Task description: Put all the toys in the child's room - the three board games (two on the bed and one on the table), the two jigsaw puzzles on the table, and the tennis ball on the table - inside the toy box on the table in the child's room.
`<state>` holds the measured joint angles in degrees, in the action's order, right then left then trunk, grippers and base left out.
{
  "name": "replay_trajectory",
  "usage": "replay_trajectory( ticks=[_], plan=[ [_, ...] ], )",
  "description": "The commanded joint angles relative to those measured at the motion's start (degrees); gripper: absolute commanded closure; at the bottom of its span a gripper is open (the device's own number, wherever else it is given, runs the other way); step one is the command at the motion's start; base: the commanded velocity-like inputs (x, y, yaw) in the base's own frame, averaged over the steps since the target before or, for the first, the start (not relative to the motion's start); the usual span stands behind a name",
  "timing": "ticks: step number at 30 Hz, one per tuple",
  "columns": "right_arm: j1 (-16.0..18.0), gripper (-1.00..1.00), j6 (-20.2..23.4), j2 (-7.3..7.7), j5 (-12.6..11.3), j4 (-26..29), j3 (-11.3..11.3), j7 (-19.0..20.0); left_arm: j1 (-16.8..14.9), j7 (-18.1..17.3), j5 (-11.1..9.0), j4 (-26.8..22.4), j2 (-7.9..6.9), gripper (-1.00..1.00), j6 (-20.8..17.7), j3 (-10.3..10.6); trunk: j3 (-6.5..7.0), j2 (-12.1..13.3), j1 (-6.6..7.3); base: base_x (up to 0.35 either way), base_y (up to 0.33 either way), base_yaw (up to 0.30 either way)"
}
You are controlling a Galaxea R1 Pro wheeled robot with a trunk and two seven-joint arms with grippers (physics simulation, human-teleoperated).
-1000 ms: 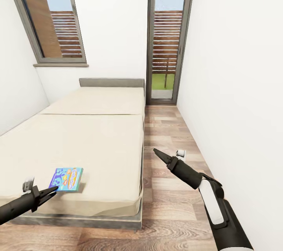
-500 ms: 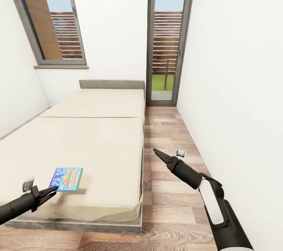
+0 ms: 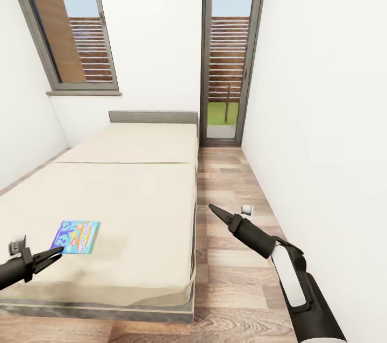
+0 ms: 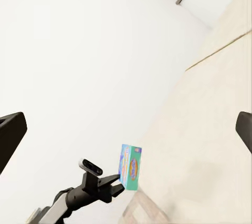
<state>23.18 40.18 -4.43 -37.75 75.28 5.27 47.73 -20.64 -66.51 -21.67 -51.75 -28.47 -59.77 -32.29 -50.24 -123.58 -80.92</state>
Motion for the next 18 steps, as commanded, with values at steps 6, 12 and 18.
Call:
replay_trajectory(
  ticks=[6,12,18],
  plan=[
    [0.03,-1.00,0.49,-0.05,0.18,0.12,-0.06,-5.75,-0.02,-5.05,0.33,0.01,-3.41,1.00,-0.23,0.24,1.03,2.40,1.33,0.000,0.000,0.000],
    [0.03,-1.00,0.49,-0.12,0.29,0.39,-0.48,-10.40,-0.02,-10.37,0.45,0.17,-5.67,1.00,-0.23,3.51,2.10,4.81,2.65,0.000,0.000,0.000],
    [0.07,-1.00,0.39,-0.17,0.19,0.31,-0.71,-12.61,-0.02,-17.11,0.33,1.87,-9.13,1.00,-0.23,11.96,3.18,7.21,3.97,0.000,0.000,0.000]
  ],
)
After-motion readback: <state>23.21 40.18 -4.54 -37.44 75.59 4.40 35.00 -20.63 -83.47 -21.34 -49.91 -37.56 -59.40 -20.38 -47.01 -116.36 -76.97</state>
